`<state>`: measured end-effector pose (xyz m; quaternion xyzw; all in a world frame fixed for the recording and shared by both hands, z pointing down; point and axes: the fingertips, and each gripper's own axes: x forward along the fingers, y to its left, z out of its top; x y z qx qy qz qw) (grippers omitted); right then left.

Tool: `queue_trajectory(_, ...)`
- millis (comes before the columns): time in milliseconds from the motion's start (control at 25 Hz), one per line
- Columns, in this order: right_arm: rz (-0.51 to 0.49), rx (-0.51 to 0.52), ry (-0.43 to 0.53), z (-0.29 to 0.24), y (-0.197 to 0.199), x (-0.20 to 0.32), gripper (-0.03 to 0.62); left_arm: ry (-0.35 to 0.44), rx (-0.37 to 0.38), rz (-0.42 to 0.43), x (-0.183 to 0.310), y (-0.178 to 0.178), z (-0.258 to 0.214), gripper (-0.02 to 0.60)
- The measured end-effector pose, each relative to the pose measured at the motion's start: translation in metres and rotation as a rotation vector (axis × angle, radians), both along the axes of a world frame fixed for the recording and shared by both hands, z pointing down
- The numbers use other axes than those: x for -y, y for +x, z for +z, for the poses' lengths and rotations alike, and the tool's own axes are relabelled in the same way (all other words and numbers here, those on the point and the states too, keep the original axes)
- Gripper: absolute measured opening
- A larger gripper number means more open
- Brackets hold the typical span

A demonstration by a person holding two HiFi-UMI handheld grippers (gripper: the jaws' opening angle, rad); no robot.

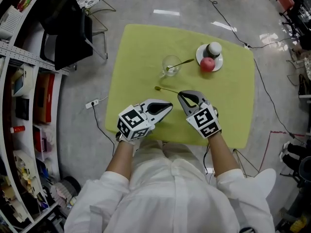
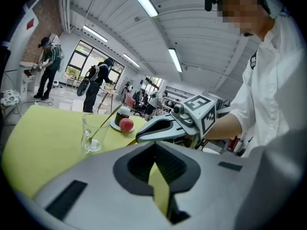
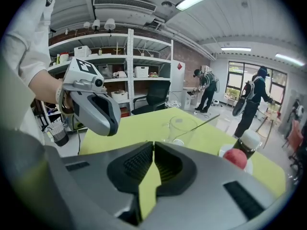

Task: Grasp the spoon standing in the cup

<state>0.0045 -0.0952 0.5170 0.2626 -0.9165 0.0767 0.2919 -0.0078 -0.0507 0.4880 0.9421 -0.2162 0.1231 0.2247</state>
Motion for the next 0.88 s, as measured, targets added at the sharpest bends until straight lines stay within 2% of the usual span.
queue_trajectory(280,0.020,-0.027,-0.019,0.009,0.008,0.001,0.020,0.001,0.002,0.014,0.002,0.003,-0.001,0.003)
queue_trajectory(400,0.019,-0.042,-0.030,0.014,0.011,0.000,0.066,-0.001,0.004,0.021,0.001,0.005,0.001,0.003)
queue_trajectory(880,0.064,-0.037,-0.025,0.008,0.021,0.006,0.071,-0.004,0.003,0.034,-0.001,0.005,0.002,0.003)
